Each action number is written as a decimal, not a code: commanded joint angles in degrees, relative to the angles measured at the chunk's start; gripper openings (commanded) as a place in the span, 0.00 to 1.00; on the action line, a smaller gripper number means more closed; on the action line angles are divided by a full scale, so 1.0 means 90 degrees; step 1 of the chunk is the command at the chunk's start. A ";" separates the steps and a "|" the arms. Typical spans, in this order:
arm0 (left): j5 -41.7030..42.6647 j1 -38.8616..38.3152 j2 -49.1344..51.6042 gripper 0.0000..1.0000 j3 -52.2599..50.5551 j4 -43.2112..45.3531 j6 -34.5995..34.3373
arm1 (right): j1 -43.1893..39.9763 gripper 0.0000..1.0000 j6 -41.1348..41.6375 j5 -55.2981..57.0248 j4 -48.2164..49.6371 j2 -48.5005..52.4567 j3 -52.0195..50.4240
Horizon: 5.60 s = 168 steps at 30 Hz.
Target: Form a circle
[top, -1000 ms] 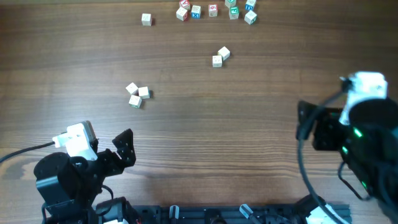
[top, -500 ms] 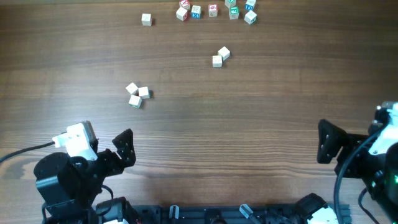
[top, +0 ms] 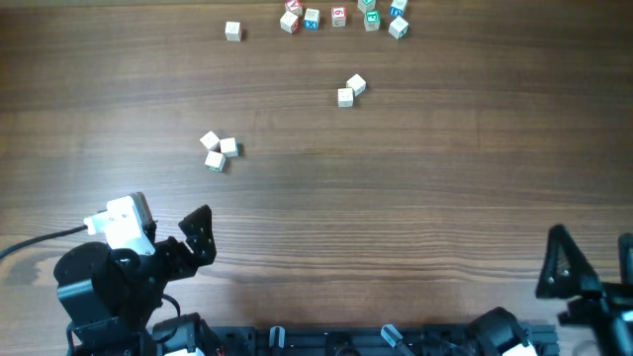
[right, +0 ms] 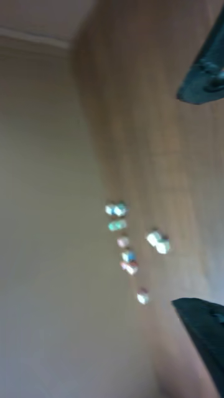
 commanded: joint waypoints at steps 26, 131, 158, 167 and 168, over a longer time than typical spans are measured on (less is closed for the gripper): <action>0.0034 -0.0041 -0.0005 1.00 -0.0007 0.0015 0.0036 | -0.2766 1.00 -0.1860 -0.2929 0.7507 -0.2025 -0.7322; -0.2072 -0.1889 -0.2776 1.00 -0.5207 0.5984 0.0012 | -0.2919 1.00 -0.1872 -0.2851 0.6742 -0.2025 -0.7589; -0.2072 -0.1889 -0.2776 1.00 -0.5207 0.5984 0.0012 | -0.2919 1.00 -0.3031 -0.2965 0.6734 -0.2004 -0.7589; -0.2072 -0.1889 -0.2778 1.00 -0.5209 0.5984 0.0012 | -0.2919 1.00 -0.3033 -0.2965 0.6734 -0.2004 -0.7589; -0.2072 -0.1889 -0.2776 1.00 -0.5207 0.5984 0.0012 | -0.2919 1.00 -0.3033 -0.2965 0.6734 -0.2004 -0.7589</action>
